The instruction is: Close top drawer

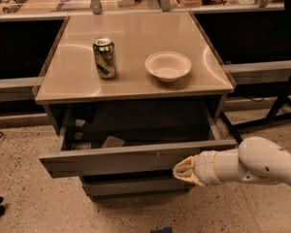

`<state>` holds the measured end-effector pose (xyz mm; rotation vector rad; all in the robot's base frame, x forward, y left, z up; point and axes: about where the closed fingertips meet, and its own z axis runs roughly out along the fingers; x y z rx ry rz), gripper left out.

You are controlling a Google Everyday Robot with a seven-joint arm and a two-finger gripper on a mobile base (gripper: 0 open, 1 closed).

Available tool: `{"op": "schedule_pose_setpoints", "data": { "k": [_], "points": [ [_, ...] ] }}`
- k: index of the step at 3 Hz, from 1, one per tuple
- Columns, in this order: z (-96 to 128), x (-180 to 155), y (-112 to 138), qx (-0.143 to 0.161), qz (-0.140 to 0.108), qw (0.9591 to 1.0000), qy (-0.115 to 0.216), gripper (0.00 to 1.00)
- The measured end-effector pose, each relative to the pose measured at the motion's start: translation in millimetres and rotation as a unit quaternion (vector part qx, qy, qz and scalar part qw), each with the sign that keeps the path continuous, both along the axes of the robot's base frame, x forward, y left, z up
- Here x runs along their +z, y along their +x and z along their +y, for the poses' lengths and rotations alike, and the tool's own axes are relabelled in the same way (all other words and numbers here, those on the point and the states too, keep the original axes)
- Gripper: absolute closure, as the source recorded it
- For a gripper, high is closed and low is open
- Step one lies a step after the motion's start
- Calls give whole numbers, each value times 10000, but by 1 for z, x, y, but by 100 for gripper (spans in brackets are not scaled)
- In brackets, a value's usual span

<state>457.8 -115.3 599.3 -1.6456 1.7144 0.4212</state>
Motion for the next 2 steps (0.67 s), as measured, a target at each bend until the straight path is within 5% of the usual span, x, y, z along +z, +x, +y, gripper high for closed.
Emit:
{"op": "schedule_pose_setpoints", "data": {
  "k": [2],
  "points": [
    [16,5,24,105,-779,9969,-63,100]
  ]
}}
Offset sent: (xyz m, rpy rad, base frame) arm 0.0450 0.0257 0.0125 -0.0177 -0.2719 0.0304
